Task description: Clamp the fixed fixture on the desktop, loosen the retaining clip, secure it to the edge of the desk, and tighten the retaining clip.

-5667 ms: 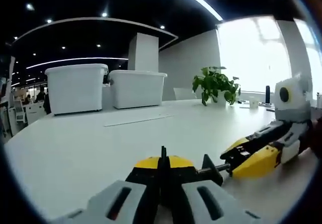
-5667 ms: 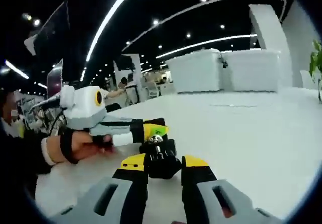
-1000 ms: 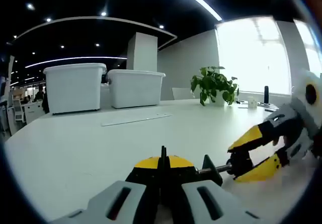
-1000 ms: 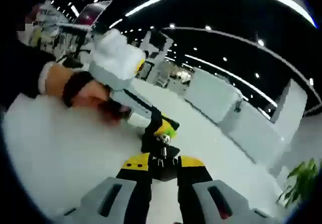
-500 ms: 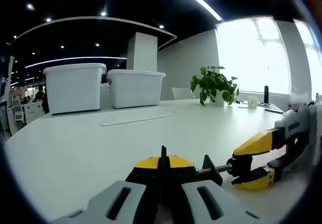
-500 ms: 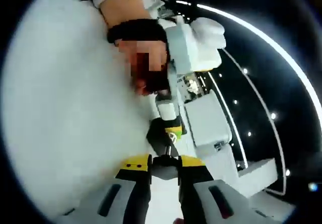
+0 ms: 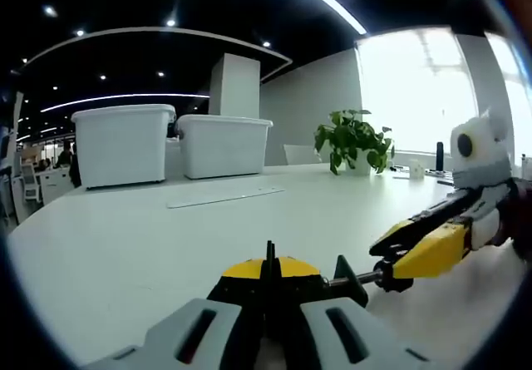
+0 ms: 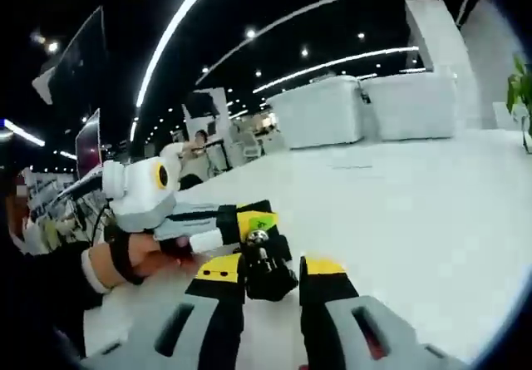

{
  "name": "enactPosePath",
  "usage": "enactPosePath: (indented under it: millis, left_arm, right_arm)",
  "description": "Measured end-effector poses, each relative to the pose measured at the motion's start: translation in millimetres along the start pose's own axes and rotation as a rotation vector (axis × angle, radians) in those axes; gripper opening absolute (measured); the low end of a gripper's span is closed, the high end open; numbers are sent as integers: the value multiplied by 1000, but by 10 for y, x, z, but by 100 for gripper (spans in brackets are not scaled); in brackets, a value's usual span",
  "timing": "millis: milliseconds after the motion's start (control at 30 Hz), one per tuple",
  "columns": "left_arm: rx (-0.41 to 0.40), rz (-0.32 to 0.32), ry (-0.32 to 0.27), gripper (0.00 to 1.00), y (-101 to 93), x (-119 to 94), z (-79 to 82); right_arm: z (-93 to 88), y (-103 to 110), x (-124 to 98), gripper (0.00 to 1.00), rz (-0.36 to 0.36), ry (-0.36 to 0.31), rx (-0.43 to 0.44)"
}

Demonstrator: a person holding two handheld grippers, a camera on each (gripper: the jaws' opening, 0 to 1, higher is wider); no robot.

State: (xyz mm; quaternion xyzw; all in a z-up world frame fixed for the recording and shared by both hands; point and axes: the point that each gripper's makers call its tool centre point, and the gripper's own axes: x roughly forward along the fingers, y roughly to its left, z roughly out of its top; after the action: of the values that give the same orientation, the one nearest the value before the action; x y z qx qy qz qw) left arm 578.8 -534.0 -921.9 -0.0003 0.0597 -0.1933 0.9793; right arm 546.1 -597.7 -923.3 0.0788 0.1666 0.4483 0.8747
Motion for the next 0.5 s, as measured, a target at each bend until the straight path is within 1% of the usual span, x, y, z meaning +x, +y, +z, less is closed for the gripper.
enactPosePath:
  millis: [67,133,200,233,333,367,433,500]
  left_arm:
    - [1,1,0,4,2,1,0]
    - [1,1,0,4,3,3,1]
    - [4,2,0,4,7,7,1]
    - [4,2,0,4,8,7,2]
    - [5,2,0,4,11,10,1]
    - [5,1,0,4,11,10,2]
    - [6,1,0,4,11,12,2]
    - [4,1,1,4,10,13,2]
  right_arm:
    - [22,-29,14,20,-3,-6,-18]
    - [41,-6,23,19,-1,-10,-65]
    - [55,26,22,18,-6,-6,-179]
    - [46,64,13,17,-13,3,-254]
    - [31,163,1,17,-32,18,-518]
    - [24,188,-8,17,-42,21,-635]
    - [1,265,-22,17,-51,23,-902]
    - [-55,354,-37,16,-74,36,-1247]
